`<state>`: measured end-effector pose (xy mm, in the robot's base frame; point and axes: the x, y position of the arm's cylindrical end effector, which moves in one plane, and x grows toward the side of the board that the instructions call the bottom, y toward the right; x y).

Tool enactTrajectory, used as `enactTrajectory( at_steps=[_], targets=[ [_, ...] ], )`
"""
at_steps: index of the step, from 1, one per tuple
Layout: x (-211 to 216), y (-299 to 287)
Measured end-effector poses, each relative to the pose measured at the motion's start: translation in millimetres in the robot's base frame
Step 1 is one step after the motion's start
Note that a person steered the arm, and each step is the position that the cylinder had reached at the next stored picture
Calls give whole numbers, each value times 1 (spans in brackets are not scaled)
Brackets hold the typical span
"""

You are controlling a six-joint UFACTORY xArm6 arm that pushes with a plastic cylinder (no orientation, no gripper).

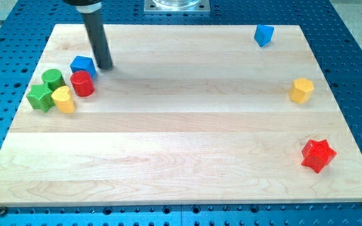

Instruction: Go to the right side of the triangle

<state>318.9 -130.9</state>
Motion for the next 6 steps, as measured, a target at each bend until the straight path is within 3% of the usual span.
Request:
enactTrajectory(
  at_steps=[1, 4, 5, 6],
  targets=[
    [11, 114],
    [4, 311],
    [-35, 392],
    [-95, 406]
  ],
)
